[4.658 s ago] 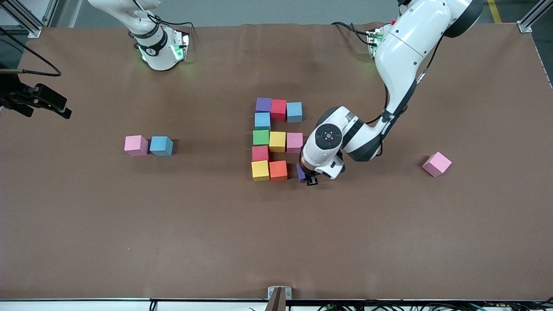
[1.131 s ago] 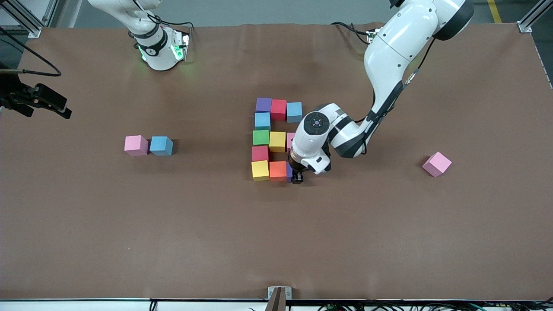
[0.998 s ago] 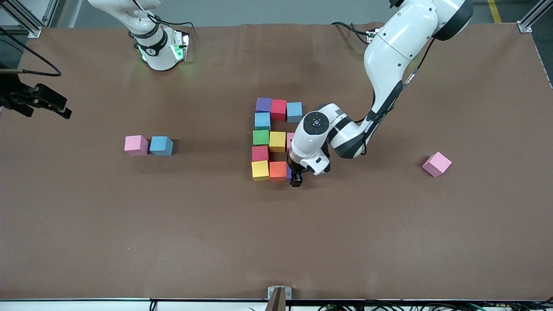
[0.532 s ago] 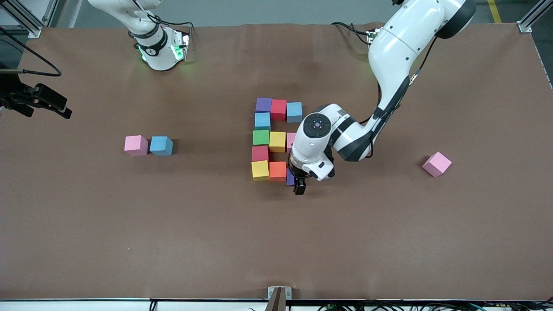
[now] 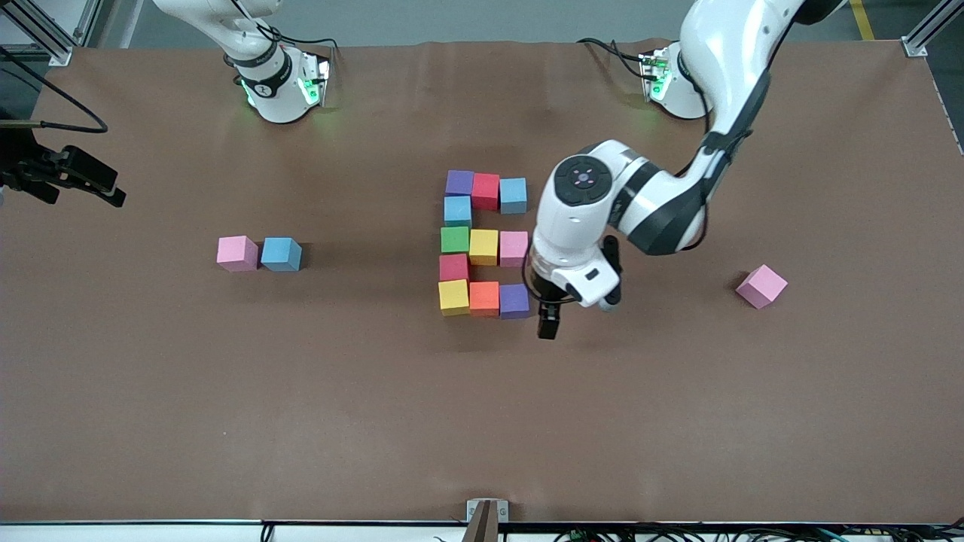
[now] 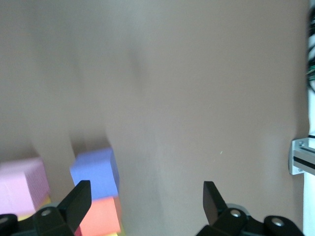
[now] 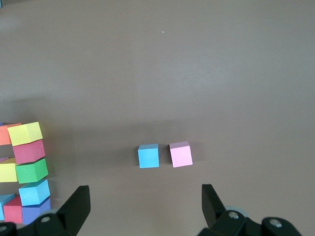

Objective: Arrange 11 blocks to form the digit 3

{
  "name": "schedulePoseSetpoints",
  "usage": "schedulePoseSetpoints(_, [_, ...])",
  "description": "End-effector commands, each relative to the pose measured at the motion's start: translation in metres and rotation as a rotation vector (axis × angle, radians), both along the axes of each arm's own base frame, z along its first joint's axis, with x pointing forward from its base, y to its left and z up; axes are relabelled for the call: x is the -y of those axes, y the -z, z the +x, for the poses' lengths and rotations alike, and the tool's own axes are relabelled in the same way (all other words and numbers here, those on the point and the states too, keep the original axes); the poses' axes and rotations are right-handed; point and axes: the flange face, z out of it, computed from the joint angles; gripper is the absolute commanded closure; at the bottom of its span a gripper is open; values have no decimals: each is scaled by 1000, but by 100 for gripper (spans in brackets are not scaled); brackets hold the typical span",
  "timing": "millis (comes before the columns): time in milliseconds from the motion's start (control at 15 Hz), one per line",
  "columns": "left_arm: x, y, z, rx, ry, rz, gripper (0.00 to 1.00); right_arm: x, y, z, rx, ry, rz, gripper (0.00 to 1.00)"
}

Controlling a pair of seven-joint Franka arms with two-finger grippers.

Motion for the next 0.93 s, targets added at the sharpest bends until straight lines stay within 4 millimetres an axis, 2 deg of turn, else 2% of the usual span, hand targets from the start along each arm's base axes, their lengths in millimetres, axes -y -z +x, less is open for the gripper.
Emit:
schedulePoseSetpoints(0, [-50, -26, 10, -32, 189, 104, 0, -1, -2, 1, 3, -6, 2, 0])
schedulePoseSetpoints(67, [-64, -31, 15, -46, 286, 134, 0, -1, -2, 1, 3, -6, 2, 0])
schedulePoseSetpoints(200, [-113, -49, 31, -61, 398, 181, 0, -2, -2, 1, 3, -8, 2, 0])
schedulePoseSetpoints(399, [-164, -82, 40, -65, 538, 232, 0, -1, -2, 1, 3, -6, 2, 0])
schedulePoseSetpoints(532, [-198, -106, 42, -72, 612, 266, 0, -1, -2, 1, 3, -6, 2, 0])
schedulePoseSetpoints(865, [-259, -157, 27, -119, 804, 251, 0, -1, -2, 1, 3, -6, 2, 0])
